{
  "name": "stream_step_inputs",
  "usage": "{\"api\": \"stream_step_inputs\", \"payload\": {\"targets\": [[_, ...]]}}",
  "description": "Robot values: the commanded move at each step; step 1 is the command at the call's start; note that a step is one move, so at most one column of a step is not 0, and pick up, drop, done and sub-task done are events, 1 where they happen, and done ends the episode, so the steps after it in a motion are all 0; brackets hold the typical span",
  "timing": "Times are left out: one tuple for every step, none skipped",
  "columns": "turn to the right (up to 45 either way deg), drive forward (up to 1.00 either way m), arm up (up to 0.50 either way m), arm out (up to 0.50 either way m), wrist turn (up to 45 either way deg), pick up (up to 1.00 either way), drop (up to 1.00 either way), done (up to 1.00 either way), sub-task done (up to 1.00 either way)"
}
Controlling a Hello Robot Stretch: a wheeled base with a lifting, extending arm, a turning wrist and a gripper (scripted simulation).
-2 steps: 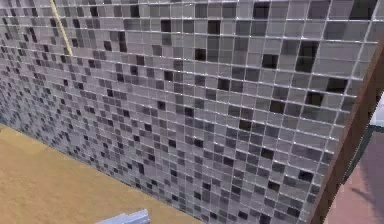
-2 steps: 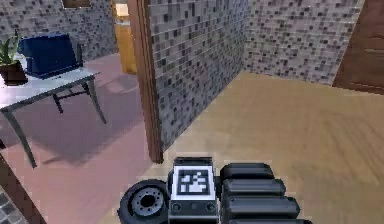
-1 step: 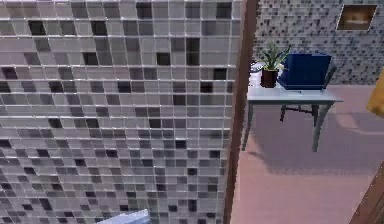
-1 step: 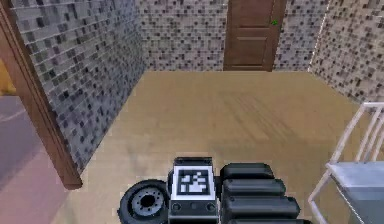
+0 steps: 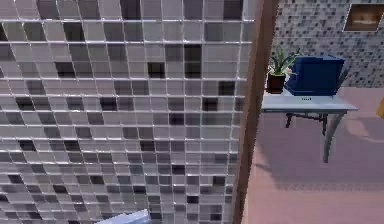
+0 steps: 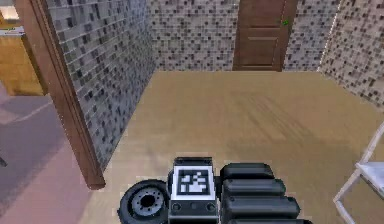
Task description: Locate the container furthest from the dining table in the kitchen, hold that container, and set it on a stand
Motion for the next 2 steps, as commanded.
{"api": "stream_step_inputs", "payload": {"targets": [[-45.0, 0.0, 0.0, 0.0, 0.0, 0.0, 0.0, 0.0, 0.0], [-45.0, 0.0, 0.0, 0.0, 0.0, 0.0, 0.0, 0.0, 0.0]]}}
